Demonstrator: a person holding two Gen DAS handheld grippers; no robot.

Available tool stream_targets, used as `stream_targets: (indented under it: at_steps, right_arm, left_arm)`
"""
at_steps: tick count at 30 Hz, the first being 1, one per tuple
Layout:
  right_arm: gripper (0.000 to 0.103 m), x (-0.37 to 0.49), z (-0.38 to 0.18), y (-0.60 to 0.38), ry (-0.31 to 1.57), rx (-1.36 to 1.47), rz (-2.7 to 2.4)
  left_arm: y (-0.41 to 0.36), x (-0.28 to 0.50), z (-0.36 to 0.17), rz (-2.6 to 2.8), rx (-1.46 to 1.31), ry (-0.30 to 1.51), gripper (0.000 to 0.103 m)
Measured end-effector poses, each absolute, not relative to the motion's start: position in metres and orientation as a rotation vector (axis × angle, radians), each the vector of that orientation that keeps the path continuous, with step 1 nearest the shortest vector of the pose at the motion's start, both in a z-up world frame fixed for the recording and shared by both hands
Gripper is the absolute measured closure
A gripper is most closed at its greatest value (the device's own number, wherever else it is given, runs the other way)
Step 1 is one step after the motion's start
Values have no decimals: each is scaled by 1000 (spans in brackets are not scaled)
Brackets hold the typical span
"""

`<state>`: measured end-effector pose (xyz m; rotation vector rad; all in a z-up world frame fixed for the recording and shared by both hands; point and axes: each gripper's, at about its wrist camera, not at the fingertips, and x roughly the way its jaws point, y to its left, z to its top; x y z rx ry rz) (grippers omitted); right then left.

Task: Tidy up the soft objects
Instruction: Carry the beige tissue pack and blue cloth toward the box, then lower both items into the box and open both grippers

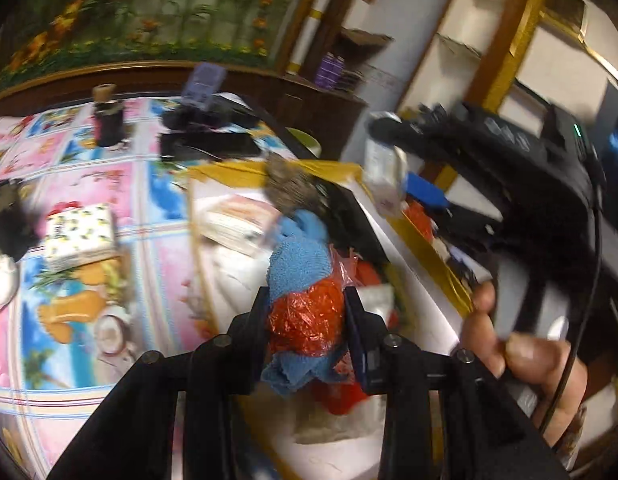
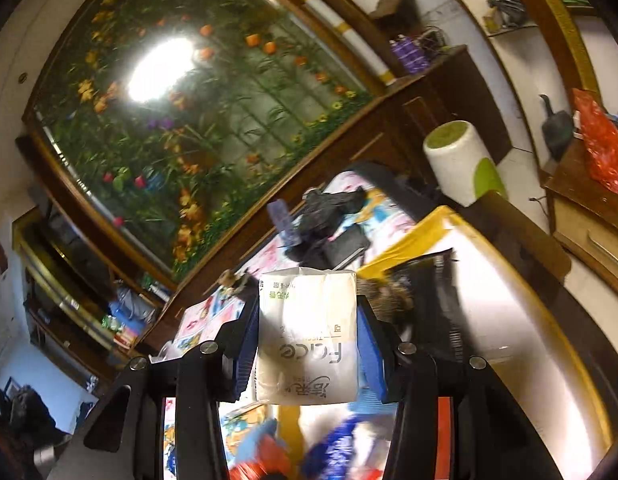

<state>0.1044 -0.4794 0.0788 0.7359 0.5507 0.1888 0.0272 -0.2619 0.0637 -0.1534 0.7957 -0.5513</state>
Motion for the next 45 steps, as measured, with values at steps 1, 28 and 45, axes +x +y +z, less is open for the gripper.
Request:
stream_targets:
  at_steps: [1,28,45]
  right_arm:
    - [54,105,78,-482,554,739,184]
    - [54,125,46,-478,757,656,56]
    - [40,125,45,-475,763,650,52]
  left_arm:
    - [-266,25,62,-560,-132,797,69]
    - [-278,20,49,-636,-108,871,69]
    - [-277,22,46,-664,-131,892,69]
